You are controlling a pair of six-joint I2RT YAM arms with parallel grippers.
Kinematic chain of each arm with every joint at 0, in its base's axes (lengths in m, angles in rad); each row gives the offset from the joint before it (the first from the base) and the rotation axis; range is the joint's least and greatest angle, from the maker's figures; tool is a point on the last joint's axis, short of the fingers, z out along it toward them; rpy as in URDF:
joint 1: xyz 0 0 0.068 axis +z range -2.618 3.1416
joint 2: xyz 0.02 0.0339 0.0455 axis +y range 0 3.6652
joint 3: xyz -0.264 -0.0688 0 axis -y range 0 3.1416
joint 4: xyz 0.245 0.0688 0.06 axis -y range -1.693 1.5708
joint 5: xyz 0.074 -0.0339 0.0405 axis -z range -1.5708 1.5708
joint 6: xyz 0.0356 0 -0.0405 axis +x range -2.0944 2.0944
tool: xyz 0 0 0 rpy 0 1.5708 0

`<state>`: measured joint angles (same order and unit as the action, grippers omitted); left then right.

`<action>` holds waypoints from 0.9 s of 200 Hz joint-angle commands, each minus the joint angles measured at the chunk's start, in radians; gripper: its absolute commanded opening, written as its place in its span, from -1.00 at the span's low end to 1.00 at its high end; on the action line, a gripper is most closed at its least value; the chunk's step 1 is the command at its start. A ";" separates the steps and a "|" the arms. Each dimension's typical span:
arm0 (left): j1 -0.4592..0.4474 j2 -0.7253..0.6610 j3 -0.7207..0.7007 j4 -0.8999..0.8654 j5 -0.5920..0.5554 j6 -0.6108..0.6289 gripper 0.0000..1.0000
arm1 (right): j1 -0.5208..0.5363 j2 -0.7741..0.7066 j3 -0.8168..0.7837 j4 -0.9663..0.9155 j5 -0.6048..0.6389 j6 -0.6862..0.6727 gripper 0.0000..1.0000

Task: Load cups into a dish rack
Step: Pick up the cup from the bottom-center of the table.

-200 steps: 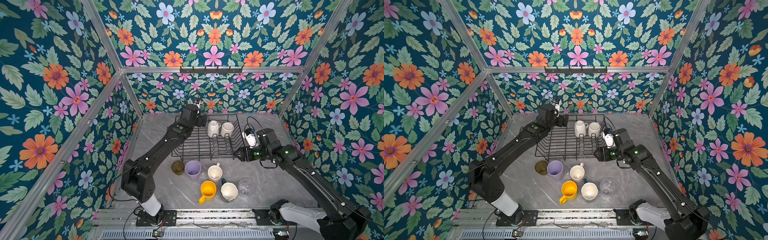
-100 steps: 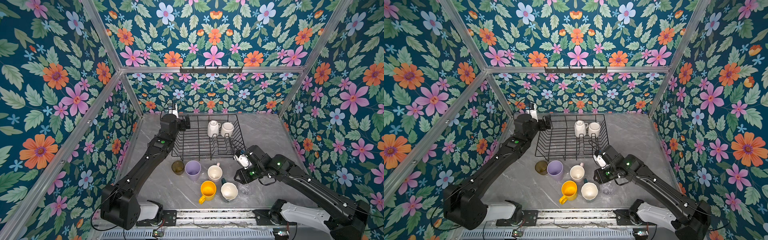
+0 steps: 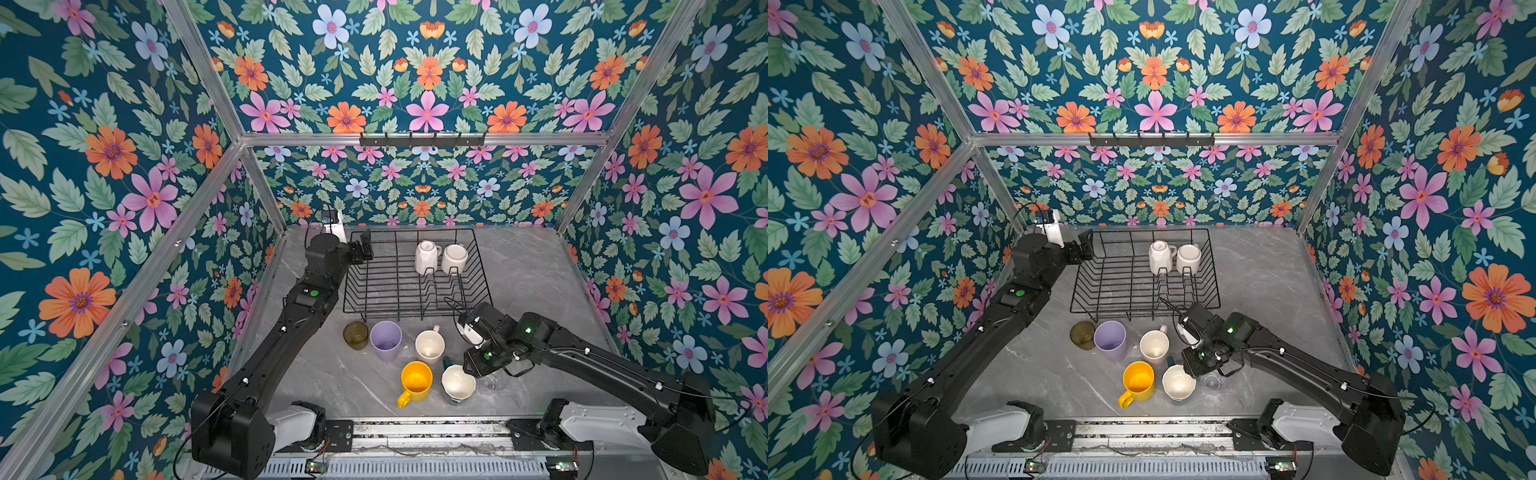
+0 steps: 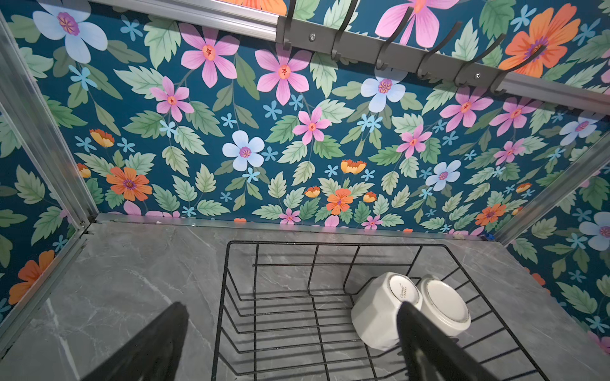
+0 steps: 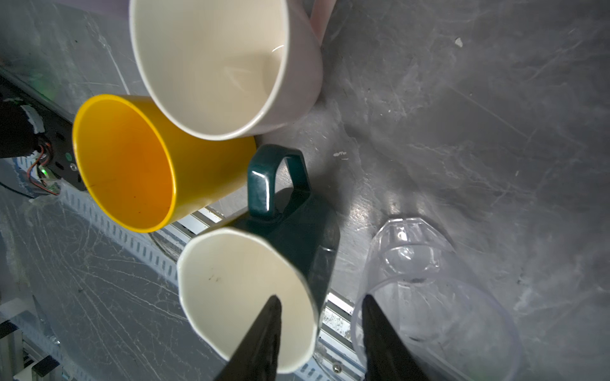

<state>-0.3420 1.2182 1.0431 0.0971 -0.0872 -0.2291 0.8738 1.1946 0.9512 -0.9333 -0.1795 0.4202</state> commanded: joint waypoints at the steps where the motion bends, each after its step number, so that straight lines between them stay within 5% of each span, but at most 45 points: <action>1: 0.005 -0.016 -0.006 0.023 0.009 0.000 0.99 | 0.011 0.016 -0.008 0.034 0.021 0.022 -0.20; 180: 0.037 -0.065 -0.040 0.022 0.020 -0.004 0.99 | 0.109 0.128 0.052 -0.047 0.202 0.030 -0.81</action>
<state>-0.3077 1.1606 1.0039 0.0967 -0.0723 -0.2287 0.9825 1.3273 0.9905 -0.9318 -0.0185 0.4603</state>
